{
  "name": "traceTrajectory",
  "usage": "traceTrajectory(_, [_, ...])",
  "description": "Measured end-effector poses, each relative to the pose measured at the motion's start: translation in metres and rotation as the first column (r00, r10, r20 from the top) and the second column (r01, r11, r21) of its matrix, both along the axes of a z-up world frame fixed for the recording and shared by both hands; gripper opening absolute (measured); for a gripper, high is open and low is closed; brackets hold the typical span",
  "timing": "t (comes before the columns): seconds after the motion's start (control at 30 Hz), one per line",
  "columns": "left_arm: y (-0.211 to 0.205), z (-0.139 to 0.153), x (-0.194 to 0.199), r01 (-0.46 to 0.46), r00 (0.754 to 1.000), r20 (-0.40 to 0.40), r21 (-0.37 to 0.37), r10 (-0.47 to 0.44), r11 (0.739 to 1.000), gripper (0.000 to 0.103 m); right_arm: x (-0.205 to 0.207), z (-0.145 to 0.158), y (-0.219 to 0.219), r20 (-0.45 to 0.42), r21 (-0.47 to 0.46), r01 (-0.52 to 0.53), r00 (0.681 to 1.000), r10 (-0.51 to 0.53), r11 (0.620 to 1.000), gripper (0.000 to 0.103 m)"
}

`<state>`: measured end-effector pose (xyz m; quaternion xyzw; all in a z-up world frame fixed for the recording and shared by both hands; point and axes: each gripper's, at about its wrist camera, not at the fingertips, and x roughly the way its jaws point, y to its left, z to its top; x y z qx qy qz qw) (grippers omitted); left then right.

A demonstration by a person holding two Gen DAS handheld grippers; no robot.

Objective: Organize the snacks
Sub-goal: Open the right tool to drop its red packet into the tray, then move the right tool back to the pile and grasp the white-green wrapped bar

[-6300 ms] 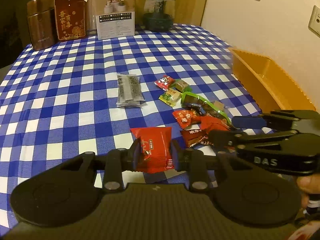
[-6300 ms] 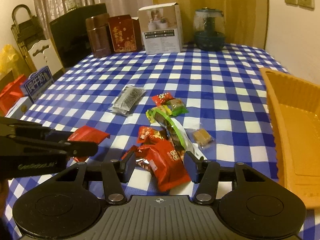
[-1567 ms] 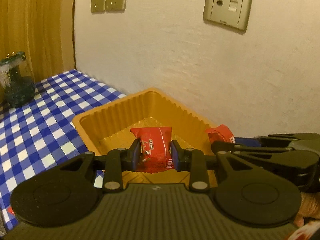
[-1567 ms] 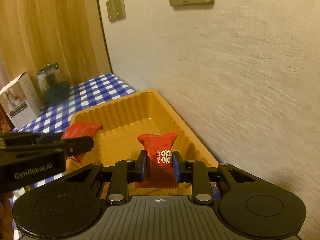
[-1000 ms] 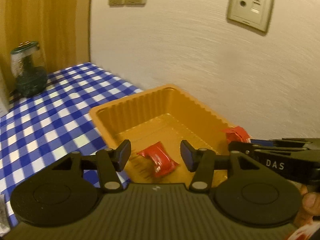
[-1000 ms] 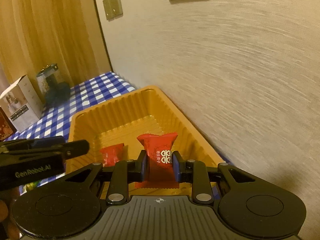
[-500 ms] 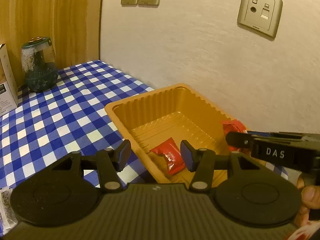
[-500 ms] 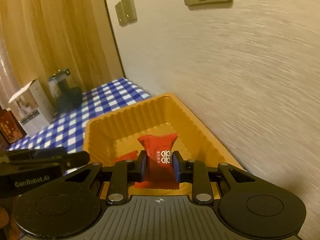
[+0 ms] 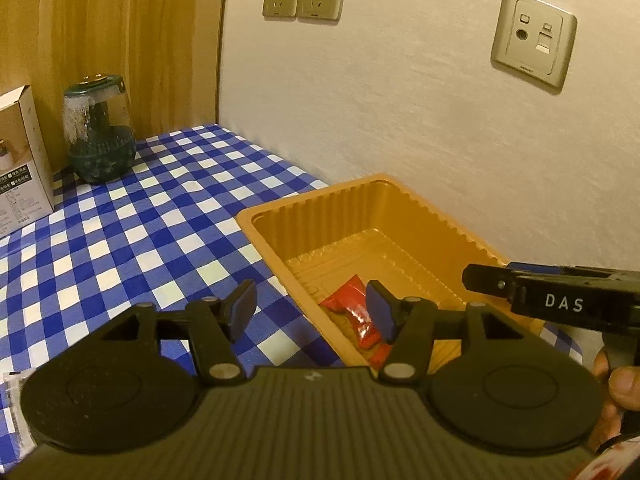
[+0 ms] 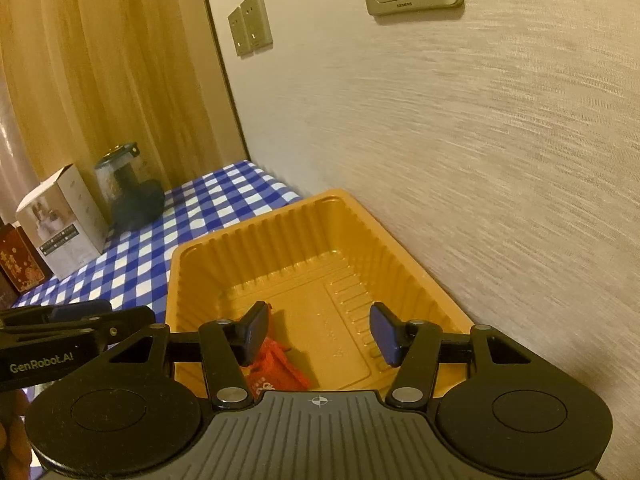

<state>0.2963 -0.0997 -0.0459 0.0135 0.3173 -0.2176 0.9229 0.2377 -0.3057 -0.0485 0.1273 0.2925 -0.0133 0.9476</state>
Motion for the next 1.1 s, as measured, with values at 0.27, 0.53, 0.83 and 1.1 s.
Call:
traceTrajectory(0.27, [0.008, 0.008, -0.009, -0.024, 1.000, 0.016, -0.002, 0.024, 1.000, 0.059, -0.002, 0.001, 0.004, 0.010, -0.010, -0.009, 1.000, 0.009, 1.000, 0.056])
traceTrajectory(0.53, [0.024, 0.015, -0.020, -0.065, 0.998, 0.025, -0.003, 0.065, 0.998, 0.060, -0.009, 0.007, 0.014, 0.017, -0.006, -0.021, 1.000, 0.021, 1.000, 0.056])
traceTrajectory(0.83, [0.055, 0.018, -0.039, -0.130, 0.991, 0.024, -0.015, 0.131, 0.991, 0.064, -0.014, 0.011, 0.035, 0.025, -0.010, -0.067, 0.997, 0.068, 0.998, 0.056])
traceTrajectory(1.1, [0.093, 0.020, -0.059, -0.208, 0.978, 0.014, -0.026, 0.209, 0.978, 0.064, -0.021, 0.014, 0.060, 0.034, -0.024, -0.130, 0.991, 0.131, 0.991, 0.056])
